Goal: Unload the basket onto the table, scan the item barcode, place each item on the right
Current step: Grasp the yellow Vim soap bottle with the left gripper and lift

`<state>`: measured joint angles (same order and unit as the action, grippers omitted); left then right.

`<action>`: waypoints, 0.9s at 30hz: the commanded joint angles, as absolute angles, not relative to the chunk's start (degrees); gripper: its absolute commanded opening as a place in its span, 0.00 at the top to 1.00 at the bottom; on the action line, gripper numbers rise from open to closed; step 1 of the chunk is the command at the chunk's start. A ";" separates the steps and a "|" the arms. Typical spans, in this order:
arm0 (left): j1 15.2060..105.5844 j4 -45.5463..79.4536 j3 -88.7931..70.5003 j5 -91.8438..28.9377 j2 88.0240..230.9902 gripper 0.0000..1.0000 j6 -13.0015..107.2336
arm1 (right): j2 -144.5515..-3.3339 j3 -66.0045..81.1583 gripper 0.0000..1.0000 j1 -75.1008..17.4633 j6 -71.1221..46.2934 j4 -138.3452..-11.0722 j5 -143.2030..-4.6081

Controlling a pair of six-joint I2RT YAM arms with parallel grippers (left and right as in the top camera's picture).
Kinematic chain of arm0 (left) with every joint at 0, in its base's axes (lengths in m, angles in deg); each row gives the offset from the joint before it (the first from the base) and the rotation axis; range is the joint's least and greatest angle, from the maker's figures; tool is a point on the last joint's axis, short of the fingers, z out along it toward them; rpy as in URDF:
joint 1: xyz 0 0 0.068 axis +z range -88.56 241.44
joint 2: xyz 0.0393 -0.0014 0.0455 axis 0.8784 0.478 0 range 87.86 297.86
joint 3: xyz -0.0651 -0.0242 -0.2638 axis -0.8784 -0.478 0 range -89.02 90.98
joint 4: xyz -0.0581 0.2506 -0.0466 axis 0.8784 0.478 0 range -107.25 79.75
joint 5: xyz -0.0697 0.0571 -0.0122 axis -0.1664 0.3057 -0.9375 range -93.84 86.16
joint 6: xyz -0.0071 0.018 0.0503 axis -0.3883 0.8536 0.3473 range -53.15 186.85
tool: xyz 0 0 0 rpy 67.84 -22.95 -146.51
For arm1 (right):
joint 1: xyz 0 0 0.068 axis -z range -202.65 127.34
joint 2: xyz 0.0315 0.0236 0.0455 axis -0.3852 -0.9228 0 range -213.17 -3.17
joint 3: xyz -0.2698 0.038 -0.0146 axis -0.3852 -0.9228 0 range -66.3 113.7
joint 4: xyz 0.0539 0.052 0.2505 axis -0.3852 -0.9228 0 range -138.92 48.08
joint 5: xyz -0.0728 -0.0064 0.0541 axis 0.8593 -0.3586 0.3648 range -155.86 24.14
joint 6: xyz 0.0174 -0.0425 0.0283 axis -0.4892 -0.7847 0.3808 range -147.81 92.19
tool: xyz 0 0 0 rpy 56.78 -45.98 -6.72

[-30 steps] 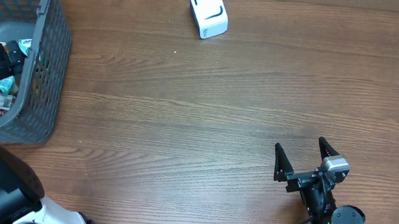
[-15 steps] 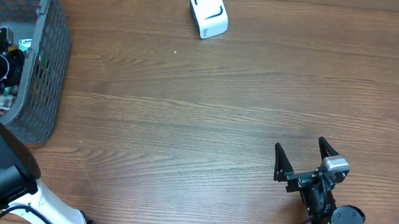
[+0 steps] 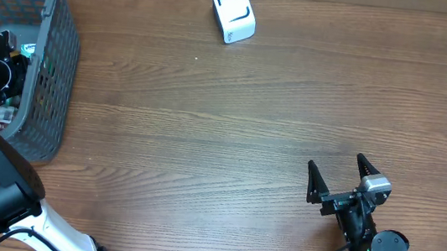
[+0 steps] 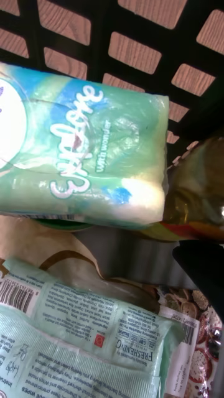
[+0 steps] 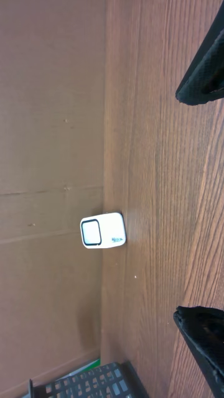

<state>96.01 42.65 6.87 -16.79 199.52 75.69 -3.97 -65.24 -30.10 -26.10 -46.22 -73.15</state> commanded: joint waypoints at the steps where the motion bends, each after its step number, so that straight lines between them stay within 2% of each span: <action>1: 95.99 42.95 7.92 -12.98 200.74 0.57 73.01 | -3.33 -65.85 0.00 -29.97 -26.18 -45.98 -73.46; 5: 95.97 44.29 11.62 -12.22 198.49 0.64 71.06 | -3.33 -65.85 0.00 -29.97 -26.18 -45.98 -73.46; 23: 95.90 39.98 22.90 -12.48 176.89 0.73 60.39 | -3.33 -65.85 0.00 -29.97 -26.18 -45.98 -73.46; 27: 95.86 38.32 24.21 -16.02 172.26 0.75 58.38 | -3.33 -65.85 0.00 -29.97 -26.18 -45.98 -73.46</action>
<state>95.92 39.56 21.85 -12.59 176.15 62.03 -3.97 -65.24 -30.10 -26.10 -46.24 -73.17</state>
